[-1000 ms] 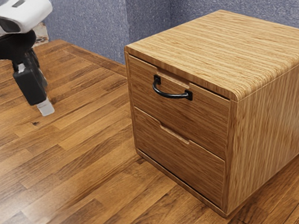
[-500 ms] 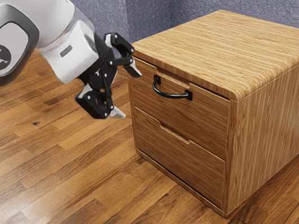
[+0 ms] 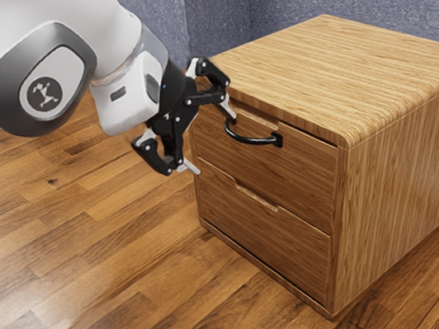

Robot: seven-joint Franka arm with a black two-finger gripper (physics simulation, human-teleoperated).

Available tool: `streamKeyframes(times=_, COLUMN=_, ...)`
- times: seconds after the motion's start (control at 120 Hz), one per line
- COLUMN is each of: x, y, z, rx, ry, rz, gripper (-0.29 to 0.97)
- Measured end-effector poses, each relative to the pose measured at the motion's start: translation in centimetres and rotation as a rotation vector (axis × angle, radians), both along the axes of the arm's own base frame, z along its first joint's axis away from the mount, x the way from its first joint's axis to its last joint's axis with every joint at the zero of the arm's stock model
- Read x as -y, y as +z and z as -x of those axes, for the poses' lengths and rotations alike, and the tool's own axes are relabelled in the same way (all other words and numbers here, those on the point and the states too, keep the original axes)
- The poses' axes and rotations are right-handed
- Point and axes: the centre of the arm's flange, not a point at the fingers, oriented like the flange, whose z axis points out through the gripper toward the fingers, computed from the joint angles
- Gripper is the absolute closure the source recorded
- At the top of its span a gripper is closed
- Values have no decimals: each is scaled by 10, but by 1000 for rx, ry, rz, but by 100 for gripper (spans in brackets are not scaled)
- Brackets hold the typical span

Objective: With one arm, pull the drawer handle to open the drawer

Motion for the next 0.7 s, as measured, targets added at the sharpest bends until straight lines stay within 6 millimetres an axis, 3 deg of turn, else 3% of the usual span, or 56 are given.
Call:
streamKeyframes(times=0.225, x=0, y=-21, z=-15, rx=-24, ry=-58, rz=-27, gripper=0)
streamKeyframes(times=0.45, x=-3, y=-34, z=-17, rx=-37, ry=-92, rz=-46, gripper=-6)
streamKeyframes(times=0.583, x=-4, y=-37, z=-10, rx=-39, ry=-108, rz=-55, gripper=0)
streamKeyframes(times=0.7, x=-5, y=-35, z=11, rx=-23, ry=-118, rz=-65, gripper=1)
